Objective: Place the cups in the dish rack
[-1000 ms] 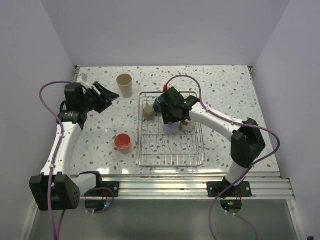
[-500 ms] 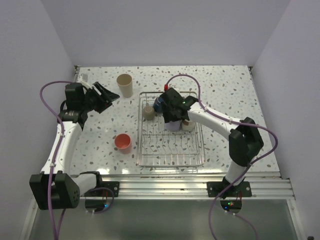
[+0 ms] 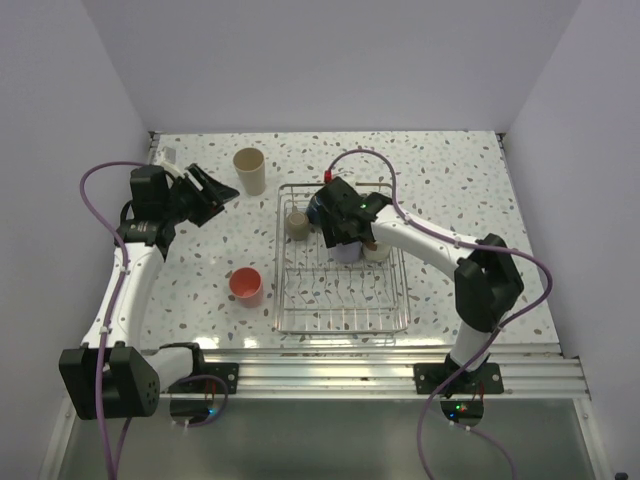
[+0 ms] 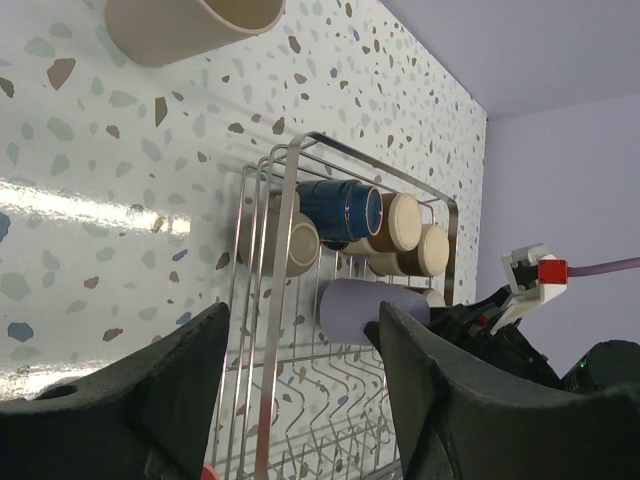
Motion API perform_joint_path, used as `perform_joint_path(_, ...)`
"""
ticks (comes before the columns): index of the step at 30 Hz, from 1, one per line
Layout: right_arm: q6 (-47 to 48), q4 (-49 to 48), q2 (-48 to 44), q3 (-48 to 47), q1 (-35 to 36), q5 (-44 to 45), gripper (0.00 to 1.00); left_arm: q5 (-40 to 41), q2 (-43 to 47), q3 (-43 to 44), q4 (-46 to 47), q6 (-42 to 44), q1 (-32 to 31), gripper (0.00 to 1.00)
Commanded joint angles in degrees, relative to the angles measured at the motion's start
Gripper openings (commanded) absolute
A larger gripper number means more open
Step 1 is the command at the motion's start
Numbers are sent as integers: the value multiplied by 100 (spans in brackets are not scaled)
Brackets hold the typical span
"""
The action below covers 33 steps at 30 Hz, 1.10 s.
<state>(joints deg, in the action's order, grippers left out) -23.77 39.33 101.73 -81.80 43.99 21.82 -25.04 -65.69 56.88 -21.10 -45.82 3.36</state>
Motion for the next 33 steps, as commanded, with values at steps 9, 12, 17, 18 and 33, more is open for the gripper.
perform_joint_path(9,-22,321,-4,-336,189,41,99,34,56,192,1,135,16,65)
perform_joint_path(12,-22,391,-31,-477,198,50,99,43,91,192,-43,144,-1,65)
perform_joint_path(17,91,514,-206,-951,224,146,99,113,162,174,-87,161,-19,65)
perform_joint_path(18,127,575,-224,-1065,224,208,99,122,171,157,-96,153,-10,65)
perform_joint_path(33,698,1296,-1770,-2103,207,-11,99,1176,-57,1183,-1254,486,-116,66)
